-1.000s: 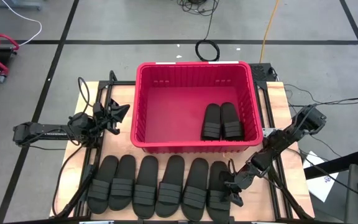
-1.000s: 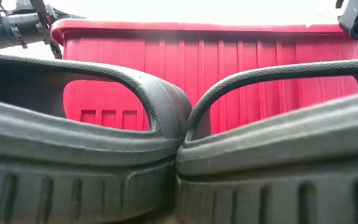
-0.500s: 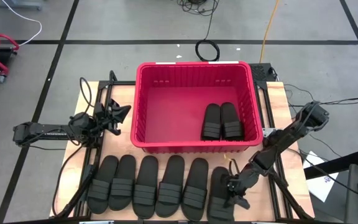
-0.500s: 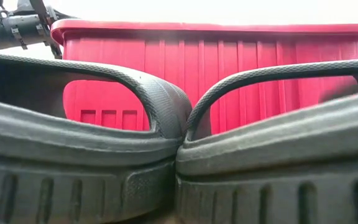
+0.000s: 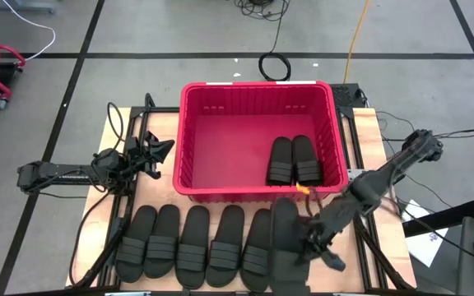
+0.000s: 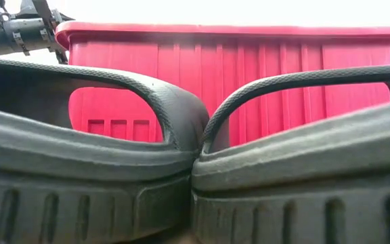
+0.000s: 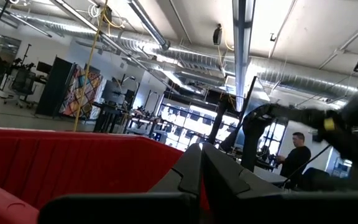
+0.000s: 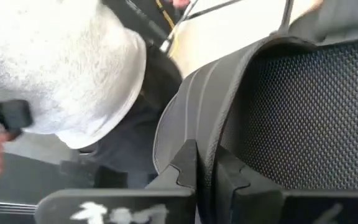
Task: Pick and place slides into bin
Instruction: Put the black slide into the red bin
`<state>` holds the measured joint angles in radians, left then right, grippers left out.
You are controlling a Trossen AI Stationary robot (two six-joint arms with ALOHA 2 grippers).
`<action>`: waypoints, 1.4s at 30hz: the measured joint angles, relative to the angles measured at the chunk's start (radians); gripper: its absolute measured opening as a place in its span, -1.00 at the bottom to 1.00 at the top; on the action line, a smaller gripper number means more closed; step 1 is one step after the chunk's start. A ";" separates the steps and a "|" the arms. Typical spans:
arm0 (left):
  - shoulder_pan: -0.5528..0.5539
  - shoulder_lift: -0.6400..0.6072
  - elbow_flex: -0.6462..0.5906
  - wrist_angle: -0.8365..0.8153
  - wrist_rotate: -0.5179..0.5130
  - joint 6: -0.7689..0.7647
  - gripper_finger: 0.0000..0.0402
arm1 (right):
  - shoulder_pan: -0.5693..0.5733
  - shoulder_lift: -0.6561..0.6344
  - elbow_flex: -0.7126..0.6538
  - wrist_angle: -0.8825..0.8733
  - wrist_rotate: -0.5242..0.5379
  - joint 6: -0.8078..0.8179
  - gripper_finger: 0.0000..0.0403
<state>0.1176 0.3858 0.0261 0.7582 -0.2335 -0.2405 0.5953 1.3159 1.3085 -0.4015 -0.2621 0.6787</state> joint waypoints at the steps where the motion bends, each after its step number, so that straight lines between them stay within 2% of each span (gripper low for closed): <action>1: 0.000 0.000 0.000 0.000 0.000 0.000 -0.89 | -0.022 0.000 0.057 -0.069 0.003 -0.036 -0.98; 5: 0.000 0.000 0.000 0.000 -0.001 0.000 -0.89 | -0.143 -0.001 0.257 -0.296 0.031 -0.139 -0.98; 9: 0.000 0.000 0.000 0.001 -0.002 -0.004 -0.89 | -0.321 -0.001 0.395 -0.447 -0.053 -0.174 -0.98; 14: 0.000 0.000 0.000 0.000 -0.003 -0.005 -0.89 | -0.543 -0.001 0.502 -0.665 -0.082 -0.388 -0.98; 18: 0.000 0.000 0.000 -0.005 0.004 -0.005 -0.89 | -0.734 0.001 0.506 -0.675 -0.040 -0.519 -0.98; 26: 0.000 0.000 0.000 -0.007 -0.002 0.001 -0.89 | -1.020 0.025 0.504 -0.660 -0.063 -0.686 -0.98; 28: 0.000 0.000 0.000 -0.009 -0.003 0.001 -0.89 | -1.073 0.048 0.504 -0.671 -0.115 -0.746 -0.98; 30: 0.000 0.000 0.000 -0.015 -0.003 0.000 -0.89 | -1.128 0.077 0.504 -0.702 -0.232 -0.807 -0.98; 32: 0.000 0.000 0.000 -0.024 -0.003 -0.001 -0.89 | -1.168 0.115 0.504 -0.728 -0.298 -0.876 -0.98; 37: 0.000 0.000 0.000 -0.023 -0.015 -0.003 -0.89 | -1.239 0.237 0.503 -0.738 -0.406 -1.032 -0.98; 42: 0.000 0.000 0.000 -0.023 -0.075 -0.003 -0.89 | -1.248 0.353 0.504 -0.734 -0.439 -1.146 -0.98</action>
<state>0.1174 0.3859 0.0259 0.7353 -0.3082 -0.2436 -0.6523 1.6691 1.8126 -1.1353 -0.7009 -0.4670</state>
